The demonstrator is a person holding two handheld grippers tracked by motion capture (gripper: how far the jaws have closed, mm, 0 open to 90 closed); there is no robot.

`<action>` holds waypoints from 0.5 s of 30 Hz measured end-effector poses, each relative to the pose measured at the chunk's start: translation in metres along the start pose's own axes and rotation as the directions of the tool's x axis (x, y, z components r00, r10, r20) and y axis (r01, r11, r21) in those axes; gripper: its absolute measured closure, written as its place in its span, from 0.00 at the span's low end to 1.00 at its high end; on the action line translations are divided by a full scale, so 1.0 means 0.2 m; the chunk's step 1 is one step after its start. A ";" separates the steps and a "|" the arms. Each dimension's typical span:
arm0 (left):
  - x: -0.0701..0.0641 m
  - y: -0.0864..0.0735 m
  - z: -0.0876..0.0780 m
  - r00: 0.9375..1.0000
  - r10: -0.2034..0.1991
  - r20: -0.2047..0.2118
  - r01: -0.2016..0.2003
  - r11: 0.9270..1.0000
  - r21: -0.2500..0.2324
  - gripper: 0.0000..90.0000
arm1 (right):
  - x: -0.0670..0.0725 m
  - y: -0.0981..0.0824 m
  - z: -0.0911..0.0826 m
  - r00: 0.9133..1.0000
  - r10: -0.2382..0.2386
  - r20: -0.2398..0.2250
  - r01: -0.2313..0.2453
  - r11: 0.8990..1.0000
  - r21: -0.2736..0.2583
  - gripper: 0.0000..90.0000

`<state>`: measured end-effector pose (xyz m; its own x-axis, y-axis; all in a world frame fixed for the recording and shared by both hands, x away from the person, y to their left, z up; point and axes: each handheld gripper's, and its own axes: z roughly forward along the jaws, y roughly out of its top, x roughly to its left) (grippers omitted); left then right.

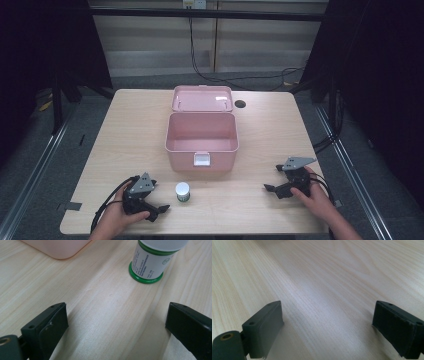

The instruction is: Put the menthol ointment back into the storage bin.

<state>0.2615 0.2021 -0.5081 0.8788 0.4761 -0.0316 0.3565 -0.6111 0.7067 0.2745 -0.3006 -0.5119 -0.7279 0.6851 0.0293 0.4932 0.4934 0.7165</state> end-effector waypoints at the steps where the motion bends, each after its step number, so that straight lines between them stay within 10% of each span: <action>1: 0.00 0.00 0.00 1.000 -0.006 -0.002 0.006 1.000 -0.004 0.04 | 0.00 0.00 0.00 1.000 0.000 0.000 0.000 1.000 0.000 0.10; 7: -0.02 0.06 0.00 0.999 -0.039 -0.033 0.042 0.994 0.099 0.05 | 0.00 0.00 0.00 1.000 0.000 0.000 0.000 1.000 0.000 0.10; 15: -0.07 0.19 -0.01 0.998 -0.067 -0.020 0.070 0.942 0.327 0.23 | 0.00 0.00 0.00 1.000 0.000 0.001 0.000 1.000 0.001 0.10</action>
<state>0.2631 0.1734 -0.4786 0.8463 0.5288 -0.0647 0.5013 -0.7493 0.4328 0.2740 -0.3008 -0.5118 -0.7272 0.6859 0.0287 0.4941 0.4939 0.7155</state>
